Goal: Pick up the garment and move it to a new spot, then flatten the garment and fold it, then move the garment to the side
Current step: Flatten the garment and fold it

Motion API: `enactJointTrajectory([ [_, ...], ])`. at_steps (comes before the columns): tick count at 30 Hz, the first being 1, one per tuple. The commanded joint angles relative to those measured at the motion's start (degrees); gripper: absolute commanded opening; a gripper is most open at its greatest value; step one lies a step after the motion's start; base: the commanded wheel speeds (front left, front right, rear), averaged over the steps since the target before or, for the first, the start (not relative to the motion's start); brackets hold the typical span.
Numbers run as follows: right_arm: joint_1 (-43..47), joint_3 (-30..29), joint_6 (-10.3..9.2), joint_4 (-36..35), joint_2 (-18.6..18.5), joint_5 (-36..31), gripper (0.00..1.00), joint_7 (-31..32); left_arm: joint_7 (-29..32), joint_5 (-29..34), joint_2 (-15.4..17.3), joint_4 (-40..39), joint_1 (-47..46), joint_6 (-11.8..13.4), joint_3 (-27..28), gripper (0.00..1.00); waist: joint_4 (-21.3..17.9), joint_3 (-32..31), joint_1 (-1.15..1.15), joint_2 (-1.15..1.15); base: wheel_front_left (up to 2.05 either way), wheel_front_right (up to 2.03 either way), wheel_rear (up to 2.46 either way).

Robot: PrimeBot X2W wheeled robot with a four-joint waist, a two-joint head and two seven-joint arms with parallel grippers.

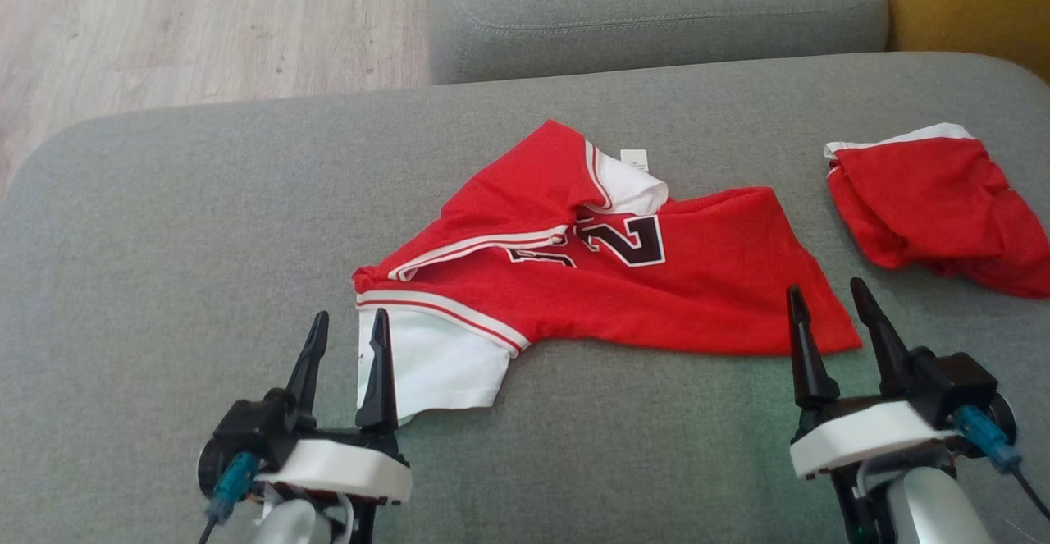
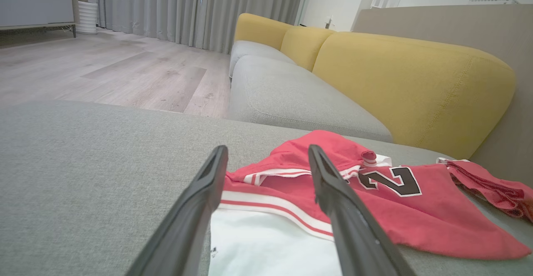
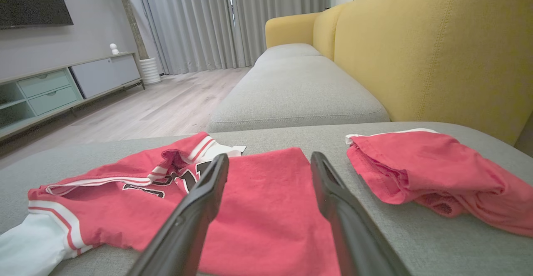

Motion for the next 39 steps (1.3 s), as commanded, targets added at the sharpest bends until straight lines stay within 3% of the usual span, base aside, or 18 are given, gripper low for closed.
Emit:
enactJointTrajectory([
  [1, -1.61, 1.45, -0.04, -1.6, -0.32, 0.45, 1.0, -0.73, -0.53, 0.5, 0.09, -1.57, -1.52, -0.01, 1.81, 1.0, 0.01, 0.07, 0.0, 0.0, 0.0, 0.0, 0.0],
  [6, -1.9, 1.76, -0.04, -1.15, -0.32, 0.83, 1.0, -1.18, 0.27, 0.85, 0.18, 1.04, -1.84, 0.81, 1.73, 1.0, -0.12, 0.8, 0.0, 0.0, 0.0, 0.0, 0.0],
  [12, -2.87, 2.01, -0.04, -1.06, -0.32, 1.02, 1.0, -1.42, 7.68, 0.53, 0.65, 7.99, -3.54, 2.9, 1.44, 1.0, -0.88, 2.61, 0.0, 0.0, 0.0, 0.0, 0.0],
  [19, -3.61, 1.87, -0.04, -0.75, -0.32, 1.27, 1.0, -1.76, 12.13, 0.68, 1.13, 13.7, -5.66, 5.63, 1.57, 1.0, -1.93, 4.39, 0.0, 0.0, 0.0, 0.0, 0.0],
  [25, -3.9, 1.65, -0.04, -0.34, -0.32, 1.49, 1.0, -2.07, 16.8, -0.4, 0.93, 16.32, -5.61, 4.32, -0.13, 1.0, -2.34, 4.73, 0.0, 0.0, 0.0, 0.0, 0.0],
  [26, -3.98, 1.54, -0.04, -0.22, -0.32, 1.52, 1.0, -2.11, 17.35, -0.68, 0.89, 16.34, -5.52, 3.87, -0.45, 0.36, -2.37, 4.71, 0.0, 0.0, 0.0, 0.0, 0.0],
  [27, -4.05, 1.41, -0.04, -0.08, -0.32, 1.56, 1.0, -2.14, 17.63, -0.87, 0.85, 16.2, -5.44, 3.47, -0.75, 0.0, -2.38, 4.66, 0.0, 0.0, 0.0, 0.0, 0.0],
  [32, -4.24, 0.33, -0.04, 0.98, -0.32, 1.36, 1.0, -2.22, 14.66, -1.28, 0.81, 13.51, -5.84, 3.25, -0.53, 0.0, -2.03, 4.35, 0.0, 0.0, 0.0, 0.0, 0.0],
  [35, -4.37, -0.24, -0.04, 1.96, -0.32, 0.97, 1.0, -1.84, 9.53, -1.37, 0.95, 10.82, -6.49, 3.54, 0.64, 0.0, -1.68, 4.1, 0.0, 0.0, 0.0, 0.0, 0.0],
  [36, -4.48, -0.83, -0.04, 2.65, -0.32, 0.67, 1.0, -1.34, 5.26, -1.53, 0.98, 8.72, -6.9, 3.12, 1.37, 0.0, -1.48, 3.98, 0.0, 0.0, 0.0, 0.0, 0.0],
  [39, -4.73, -1.82, -0.04, 3.9, -0.32, 0.55, 1.0, -0.56, 1.43, -1.66, 0.94, 5.86, -7.35, 2.73, 2.34, 0.0, -1.05, 3.99, 0.0, 0.0, 0.0, 0.0, 0.0],
])
